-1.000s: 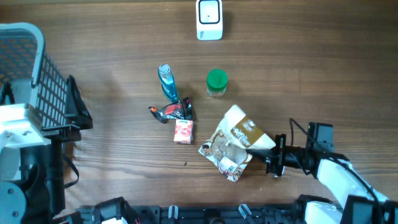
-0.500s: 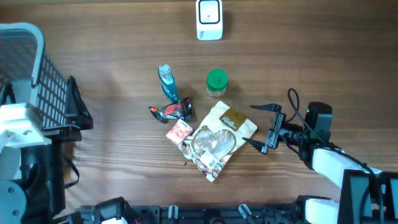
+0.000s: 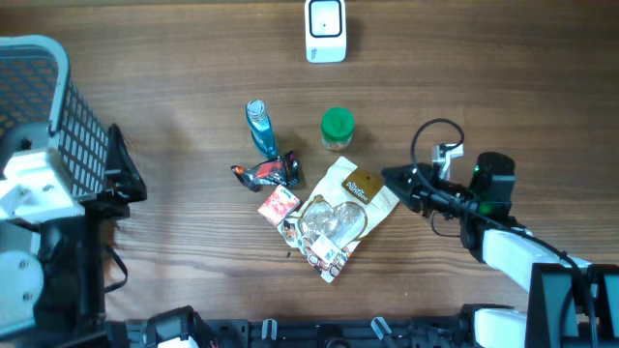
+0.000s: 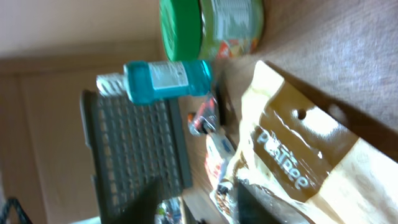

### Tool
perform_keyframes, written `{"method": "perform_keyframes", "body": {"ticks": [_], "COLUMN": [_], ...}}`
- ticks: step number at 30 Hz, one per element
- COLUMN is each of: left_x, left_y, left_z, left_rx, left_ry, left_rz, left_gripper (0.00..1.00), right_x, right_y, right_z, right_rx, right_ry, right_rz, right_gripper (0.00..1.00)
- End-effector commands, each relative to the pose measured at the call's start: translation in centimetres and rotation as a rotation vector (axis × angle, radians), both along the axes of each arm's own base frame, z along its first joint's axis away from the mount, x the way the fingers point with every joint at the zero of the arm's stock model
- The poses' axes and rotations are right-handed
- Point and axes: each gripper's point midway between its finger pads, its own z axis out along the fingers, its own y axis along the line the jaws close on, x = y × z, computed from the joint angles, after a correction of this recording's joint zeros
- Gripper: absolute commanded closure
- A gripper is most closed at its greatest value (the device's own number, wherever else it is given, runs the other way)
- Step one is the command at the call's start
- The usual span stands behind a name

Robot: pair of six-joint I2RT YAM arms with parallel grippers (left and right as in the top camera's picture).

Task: Scan the item barcode
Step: 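Regrasp the flipped bag's edge with the right gripper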

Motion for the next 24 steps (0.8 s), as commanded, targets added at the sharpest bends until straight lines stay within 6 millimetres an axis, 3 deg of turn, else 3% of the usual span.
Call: {"method": "perform_keyframes", "body": {"ticks": [1,5,10,12,14,21,24], "left_x": [0.5,0.5,0.7,1.0,1.0,0.8,0.8], "left_y": [0.3,0.3,0.4,0.5,0.5,0.5,0.4], "left_z": [-1.6,-3.0,-5.1,-5.4,-5.5,-6.0,-6.1], "left_rx": [-0.033,-0.070,-0.094,-0.101,-0.102,-0.107,-0.109], "left_ry": [0.062,0.112,0.198,0.209,0.213,0.234,0.239], "left_rz": [0.013,0.016,0.018,0.017,0.018,0.019,0.018], "left_gripper": [0.00,0.00,0.00,0.00,0.00,0.00,0.00], "right_x": [-1.0,-4.1,-7.4,-7.7,-8.5,-10.9,-11.6], "right_y": [1.6,5.4,7.7,7.6,6.4,5.3,5.1], "right_z": [0.5,2.7,-2.3,-3.2,-5.8,-11.1,-11.9], "right_rx": [-0.024,0.037,-0.172,-0.218,-0.312,-0.347,-0.345], "right_ry": [-0.091,-0.097,0.014,0.030,0.124,0.426,0.502], "right_rz": [0.107,0.268,0.325,0.323,0.296,0.272,0.259], "right_gripper": [0.95,0.95,0.95,0.95,0.95,0.95,0.95]}}
